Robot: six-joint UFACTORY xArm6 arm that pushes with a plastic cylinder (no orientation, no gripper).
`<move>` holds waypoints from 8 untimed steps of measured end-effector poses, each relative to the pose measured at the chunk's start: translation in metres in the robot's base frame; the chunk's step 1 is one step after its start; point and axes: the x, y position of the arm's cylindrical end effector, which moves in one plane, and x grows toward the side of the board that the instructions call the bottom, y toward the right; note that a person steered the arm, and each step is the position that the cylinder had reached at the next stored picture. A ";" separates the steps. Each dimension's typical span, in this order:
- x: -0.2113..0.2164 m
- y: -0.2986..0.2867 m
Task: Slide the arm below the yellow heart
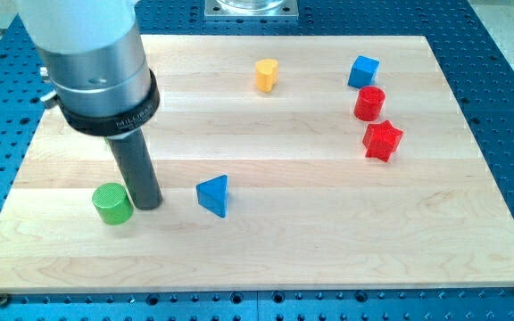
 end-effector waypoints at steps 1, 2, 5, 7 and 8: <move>-0.027 0.000; -0.041 0.000; -0.050 0.000; -0.082 0.003; -0.107 0.007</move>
